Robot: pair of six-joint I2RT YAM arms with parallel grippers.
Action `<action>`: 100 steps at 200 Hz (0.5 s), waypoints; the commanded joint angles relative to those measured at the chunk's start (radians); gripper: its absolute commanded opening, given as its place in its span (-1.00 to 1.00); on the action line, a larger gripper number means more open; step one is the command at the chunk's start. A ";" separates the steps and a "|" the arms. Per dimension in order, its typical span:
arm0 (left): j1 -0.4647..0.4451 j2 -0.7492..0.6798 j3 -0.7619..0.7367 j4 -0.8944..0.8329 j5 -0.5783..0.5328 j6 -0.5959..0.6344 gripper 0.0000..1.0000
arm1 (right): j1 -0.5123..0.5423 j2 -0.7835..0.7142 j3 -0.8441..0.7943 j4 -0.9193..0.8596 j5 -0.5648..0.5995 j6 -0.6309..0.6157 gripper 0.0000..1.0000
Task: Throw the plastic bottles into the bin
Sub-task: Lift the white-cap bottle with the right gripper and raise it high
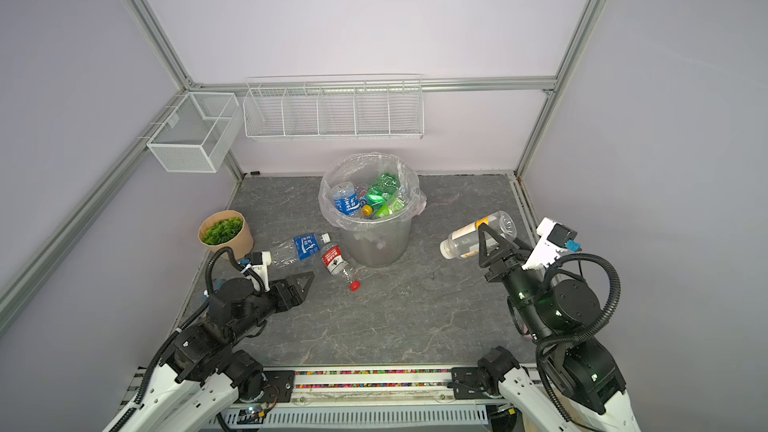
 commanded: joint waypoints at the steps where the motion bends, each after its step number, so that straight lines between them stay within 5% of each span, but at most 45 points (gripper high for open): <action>1: 0.004 -0.022 0.014 0.047 0.034 0.006 0.90 | -0.004 -0.014 0.021 0.140 -0.091 -0.068 -0.68; 100: 0.005 -0.029 0.012 0.069 0.072 0.018 0.90 | -0.003 -0.037 0.074 0.280 -0.166 -0.072 -0.68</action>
